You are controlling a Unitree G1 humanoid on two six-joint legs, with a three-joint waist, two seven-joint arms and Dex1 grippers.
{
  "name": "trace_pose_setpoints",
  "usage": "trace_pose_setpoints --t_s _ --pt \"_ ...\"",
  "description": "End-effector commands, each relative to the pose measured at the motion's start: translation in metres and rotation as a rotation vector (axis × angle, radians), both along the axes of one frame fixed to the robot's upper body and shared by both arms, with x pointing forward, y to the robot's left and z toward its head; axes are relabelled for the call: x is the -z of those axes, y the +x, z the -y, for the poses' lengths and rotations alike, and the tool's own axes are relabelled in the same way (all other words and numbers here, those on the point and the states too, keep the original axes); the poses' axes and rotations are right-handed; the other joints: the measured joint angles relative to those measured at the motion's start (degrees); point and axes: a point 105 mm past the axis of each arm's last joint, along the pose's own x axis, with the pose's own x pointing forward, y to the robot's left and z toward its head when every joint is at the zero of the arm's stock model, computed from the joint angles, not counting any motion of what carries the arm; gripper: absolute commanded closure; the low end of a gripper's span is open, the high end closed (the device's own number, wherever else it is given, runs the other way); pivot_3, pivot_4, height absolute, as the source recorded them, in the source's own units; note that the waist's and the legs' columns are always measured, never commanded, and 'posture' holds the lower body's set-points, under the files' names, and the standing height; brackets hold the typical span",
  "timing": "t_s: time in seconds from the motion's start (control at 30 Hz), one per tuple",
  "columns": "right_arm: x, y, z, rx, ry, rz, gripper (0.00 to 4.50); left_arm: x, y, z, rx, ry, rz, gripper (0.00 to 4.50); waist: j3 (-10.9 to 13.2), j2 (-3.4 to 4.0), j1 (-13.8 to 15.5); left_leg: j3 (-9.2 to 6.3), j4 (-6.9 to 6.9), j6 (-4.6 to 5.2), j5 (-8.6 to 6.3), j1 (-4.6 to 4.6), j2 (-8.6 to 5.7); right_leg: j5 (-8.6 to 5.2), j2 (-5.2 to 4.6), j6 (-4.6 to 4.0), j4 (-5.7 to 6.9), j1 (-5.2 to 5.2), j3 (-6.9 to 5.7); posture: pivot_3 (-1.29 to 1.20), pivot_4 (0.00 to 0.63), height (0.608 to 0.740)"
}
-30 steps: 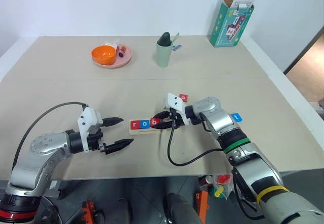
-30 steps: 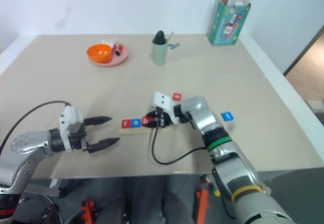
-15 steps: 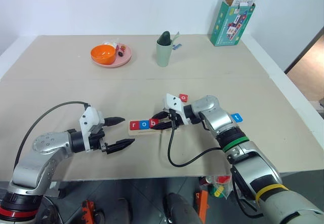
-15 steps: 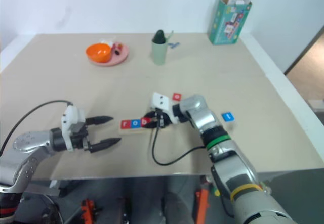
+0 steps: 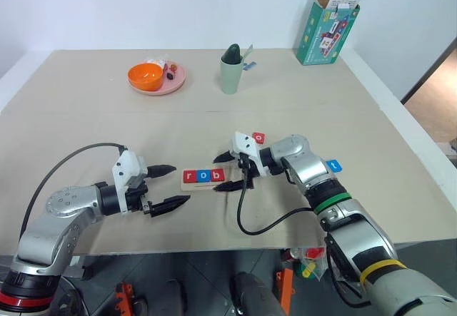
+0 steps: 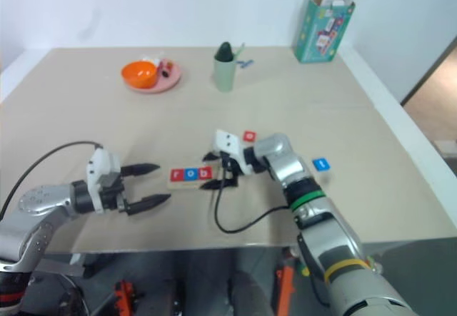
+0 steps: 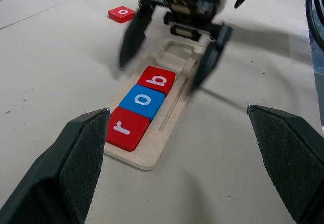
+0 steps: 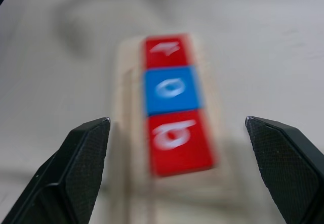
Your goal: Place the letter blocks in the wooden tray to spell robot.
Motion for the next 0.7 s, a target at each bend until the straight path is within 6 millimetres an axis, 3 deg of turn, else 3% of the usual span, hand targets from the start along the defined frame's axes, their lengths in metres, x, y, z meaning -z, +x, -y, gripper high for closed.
trace_pose_setpoints --t_s 0.03,0.07,0.13,0.2,0.27,0.47,0.7 --pt "-0.053 0.025 0.004 0.209 0.168 0.077 0.02 -0.015 -0.003 0.005 0.02 -0.022 0.048 0.0 0.0 0.0 0.0 -0.01 -0.02 -0.09 0.05 -0.03 0.01 0.03 0.0 -0.03 0.01 -0.02 0.0 0.0 0.15 0.74" --pt "-0.059 0.031 0.008 0.273 0.195 0.088 0.02 -0.015 -0.004 0.005 0.025 -0.022 0.049 0.0 0.0 0.0 0.0 -0.01 -0.03 -0.11 0.06 -0.04 0.0 0.04 0.0 -0.03 0.01 -0.03 -0.01 0.0 0.15 0.74" --pt "-0.069 0.057 0.031 0.61 0.221 0.198 0.02 -0.018 -0.007 0.009 0.055 -0.012 0.039 0.0 0.0 -0.02 0.0 -0.04 -0.04 -0.12 0.07 -0.06 0.0 0.04 -0.01 -0.03 0.01 -0.03 -0.03 0.0 0.15 0.74" --pt "-0.068 0.063 0.042 0.799 0.194 0.256 0.02 -0.02 -0.008 0.012 0.069 -0.012 0.041 0.0 0.0 -0.02 0.0 -0.06 -0.06 -0.17 0.1 -0.14 -0.02 0.04 -0.01 -0.03 0.02 -0.12 -0.01 0.0 0.15 0.74" --pt "-0.065 0.061 0.043 0.871 0.192 0.258 0.02 -0.021 -0.008 0.013 0.072 -0.011 0.043 0.0 0.0 -0.02 0.0 -0.07 -0.11 -0.21 0.12 -0.19 -0.03 0.03 -0.01 -0.04 0.02 -0.17 -0.01 0.0 0.15 0.74" --pt "-0.029 0.049 0.046 1.11 0.14 0.251 0.02 -0.021 -0.005 0.017 0.093 0.009 0.051 0.0 0.0 -0.02 0.0 -0.05 -0.23 -0.21 0.12 -0.2 -0.04 0.01 0.0 -0.08 0.01 -0.23 0.05 0.0 0.15 0.74" --pt "-0.024 0.054 0.065 1.281 0.189 0.226 0.02 -0.019 -0.004 0.017 0.098 0.021 0.048 0.0 0.0 -0.03 -0.2 -0.03 -0.16 -0.24 0.15 -0.22 -0.06 0.03 -0.02 0.06 0.0 -0.21 0.06 0.0 0.15 0.74"
